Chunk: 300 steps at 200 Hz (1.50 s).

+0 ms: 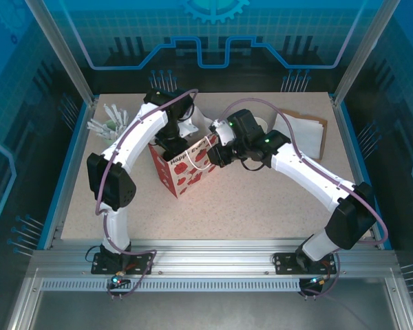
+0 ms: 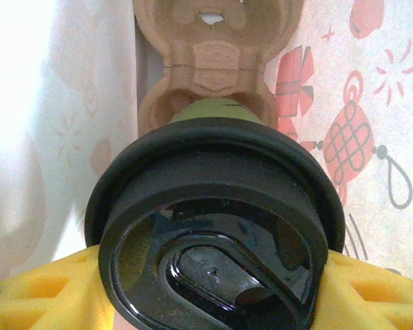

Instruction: Pack the takeout coffee

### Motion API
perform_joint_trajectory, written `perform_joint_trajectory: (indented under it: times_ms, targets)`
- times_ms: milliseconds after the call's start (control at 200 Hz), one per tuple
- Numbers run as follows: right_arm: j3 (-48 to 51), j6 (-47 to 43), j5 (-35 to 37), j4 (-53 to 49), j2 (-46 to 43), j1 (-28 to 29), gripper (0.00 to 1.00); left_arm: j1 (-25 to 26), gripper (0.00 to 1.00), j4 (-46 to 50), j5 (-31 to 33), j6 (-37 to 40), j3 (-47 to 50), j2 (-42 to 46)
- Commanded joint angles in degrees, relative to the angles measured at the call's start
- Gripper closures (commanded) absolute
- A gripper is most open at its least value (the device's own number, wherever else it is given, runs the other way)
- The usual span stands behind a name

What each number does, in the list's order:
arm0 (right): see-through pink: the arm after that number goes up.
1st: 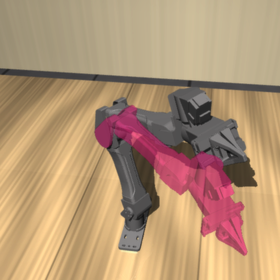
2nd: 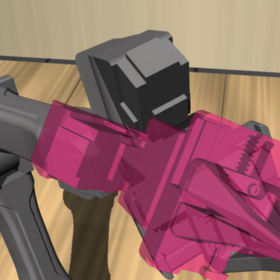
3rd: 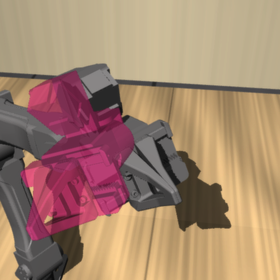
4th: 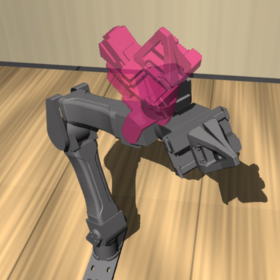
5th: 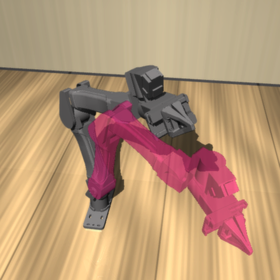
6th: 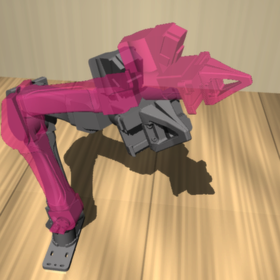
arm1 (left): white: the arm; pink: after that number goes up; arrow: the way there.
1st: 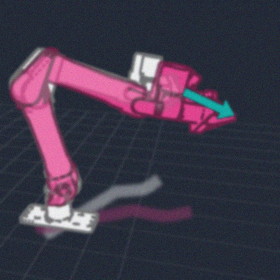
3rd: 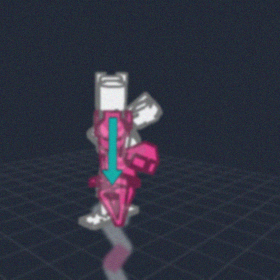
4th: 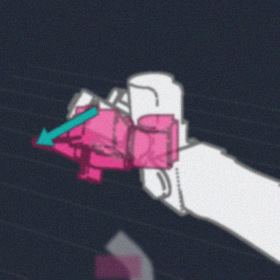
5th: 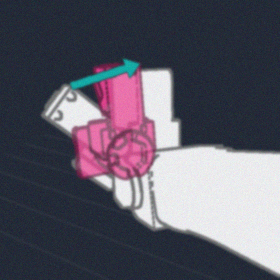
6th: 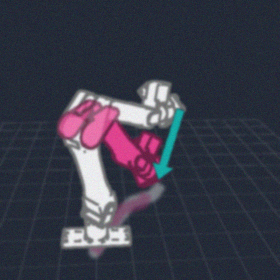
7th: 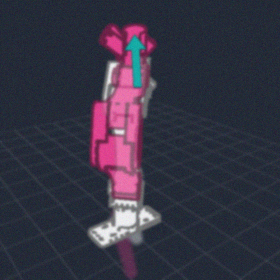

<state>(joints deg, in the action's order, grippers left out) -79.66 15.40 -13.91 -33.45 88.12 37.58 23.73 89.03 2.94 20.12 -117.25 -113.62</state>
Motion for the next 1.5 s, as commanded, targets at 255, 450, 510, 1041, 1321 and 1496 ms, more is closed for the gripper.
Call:
perform_joint_trajectory:
  times_ms: [255,450,510,1041,1321,1496]
  targets:
    - [-2.0,-0.6,-0.2,-0.9,0.8,1.2,0.85,-0.6,0.54,2.6,-1.6,1.2,0.6,2.2]
    - [-1.9,-0.7,-0.1,-0.9,0.7,1.2,0.85,-0.6,0.54,2.7,-1.4,1.2,0.9,1.8]
    - [-1.8,-0.7,-0.1,-0.9,0.7,1.2,0.85,-0.6,0.54,2.6,-1.4,1.2,1.0,1.6]
    - [-1.8,-0.8,-0.2,-1.0,0.8,1.3,0.85,-0.6,0.54,0.7,-0.5,0.8,2.4,-0.1]
    - [-1.8,-0.8,-0.2,-1.1,0.9,1.3,0.85,-0.6,0.54,-1.2,-0.6,1.1,3.6,-0.9]
    - [-2.0,-0.9,-0.3,-1.2,1.2,1.3,0.85,-0.5,0.54,-1.7,-0.8,0.9,3.9,-1.7]
